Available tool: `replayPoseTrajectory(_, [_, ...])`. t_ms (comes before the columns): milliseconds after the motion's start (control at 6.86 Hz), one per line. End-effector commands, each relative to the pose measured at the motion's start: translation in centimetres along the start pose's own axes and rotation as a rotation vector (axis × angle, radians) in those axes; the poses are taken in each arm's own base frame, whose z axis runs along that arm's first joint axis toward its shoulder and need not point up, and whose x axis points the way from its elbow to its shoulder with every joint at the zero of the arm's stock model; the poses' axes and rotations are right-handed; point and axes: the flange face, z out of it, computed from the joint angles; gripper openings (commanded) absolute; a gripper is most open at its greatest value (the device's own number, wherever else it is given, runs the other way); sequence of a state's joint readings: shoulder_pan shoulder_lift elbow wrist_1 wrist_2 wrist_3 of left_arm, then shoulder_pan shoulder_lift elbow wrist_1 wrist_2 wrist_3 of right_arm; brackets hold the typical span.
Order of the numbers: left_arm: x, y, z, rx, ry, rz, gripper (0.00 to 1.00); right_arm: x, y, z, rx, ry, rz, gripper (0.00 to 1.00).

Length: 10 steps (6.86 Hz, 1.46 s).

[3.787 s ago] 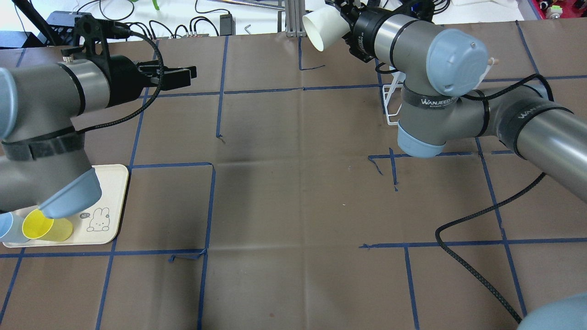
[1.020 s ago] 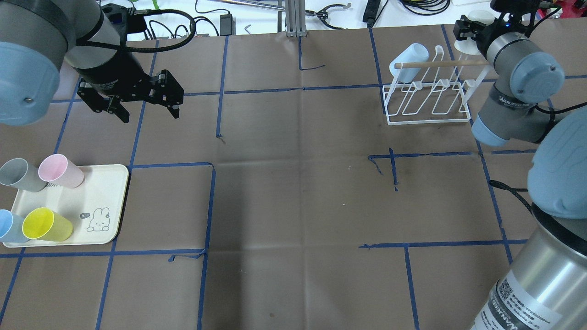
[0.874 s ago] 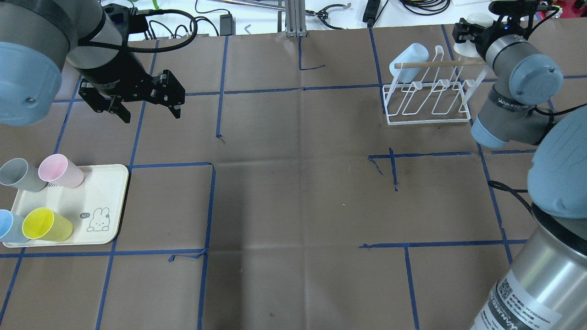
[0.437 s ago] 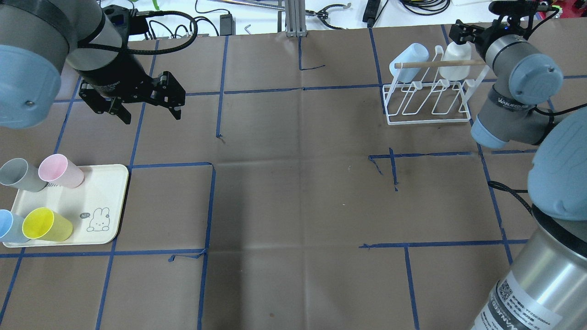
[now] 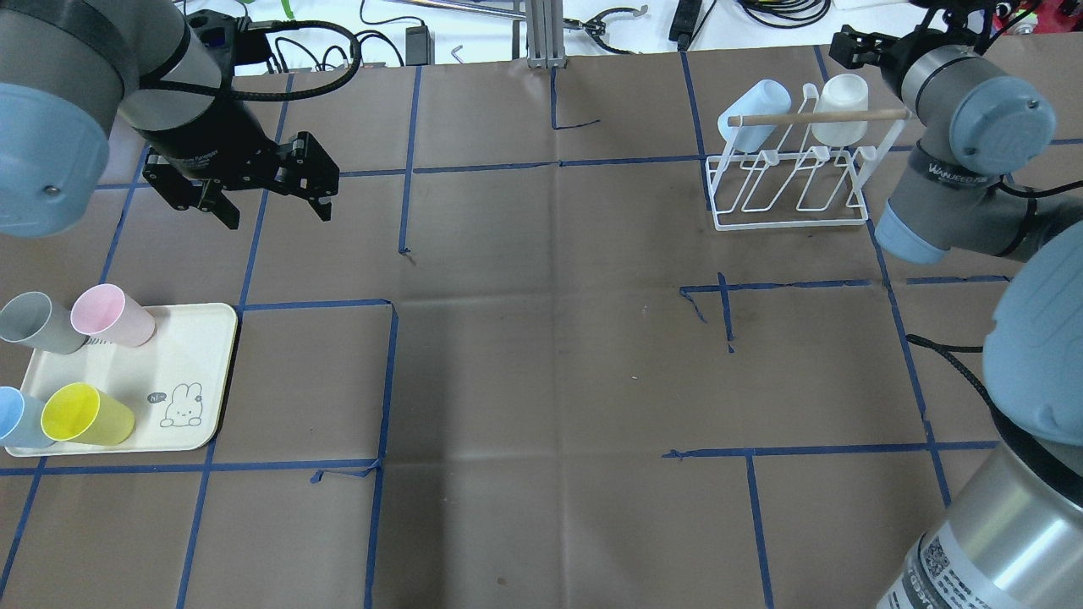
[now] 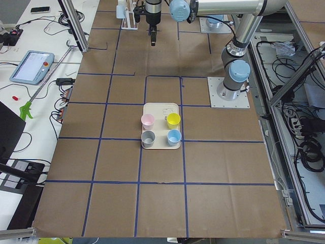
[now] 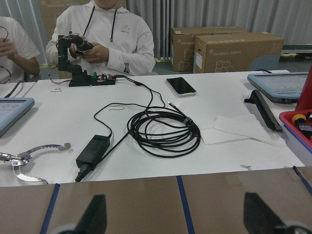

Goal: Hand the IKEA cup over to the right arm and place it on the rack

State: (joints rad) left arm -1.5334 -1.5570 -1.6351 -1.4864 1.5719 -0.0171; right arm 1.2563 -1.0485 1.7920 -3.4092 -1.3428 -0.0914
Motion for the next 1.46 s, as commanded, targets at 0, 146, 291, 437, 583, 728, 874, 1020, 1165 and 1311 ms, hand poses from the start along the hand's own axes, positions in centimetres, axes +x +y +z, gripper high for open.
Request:
replayPoseTrajectory(0, [0.1, 0.0, 0.0, 0.000, 0.001, 0.002, 1.00, -2.4, -4.0, -3.1, -0.188, -0.042, 0.024, 1.00])
replayPoseTrajectory(146, [0.1, 0.0, 0.0, 0.000, 0.001, 0.001, 1.00, -4.5, -6.3, -5.3, -0.277, -0.065, 0.026, 1.00])
replayPoseTrajectory(291, [0.1, 0.0, 0.0, 0.000, 0.001, 0.001, 1.00, -6.6, -8.3, -7.2, -0.384, -0.051, 0.011, 1.00])
replayPoseTrajectory(437, [0.2, 0.1, 0.0, 0.000, 0.000, 0.002, 1.00, -8.7, -10.3, -9.1, -0.470, -0.027, -0.015, 1.00])
replayPoseTrajectory(583, [0.2, 0.1, 0.0, 0.000, 0.000, 0.002, 1.00, -10.2, -11.3, -10.3, -0.554, -0.047, -0.023, 1.00])
replayPoseTrajectory(728, [0.2, 0.1, 0.0, 0.000, 0.000, 0.002, 1.00, -11.6, -12.0, -12.4, -0.661, -0.056, -0.006, 1.00])
replayPoseTrajectory(874, [0.2, 0.0, -0.1, 0.001, 0.000, 0.002, 1.00, -12.5, -12.9, -16.0, -0.746, -0.063, 0.002, 1.00])
replayPoseTrajectory(1020, [0.2, 0.1, -0.2, 0.003, 0.000, 0.002, 1.00, -14.0, -12.7, -20.0, -0.839, -0.078, -0.003, 1.00])
replayPoseTrajectory(1165, [0.2, 0.1, -0.2, 0.003, 0.000, 0.002, 1.00, -15.4, -12.3, -23.9, -0.937, -0.073, 0.019, 1.00])
replayPoseTrajectory(1311, [0.2, 0.0, -0.1, 0.002, 0.000, 0.002, 1.00, -16.3, -12.2, -27.9, -0.978, -0.025, 0.025, 1.00])
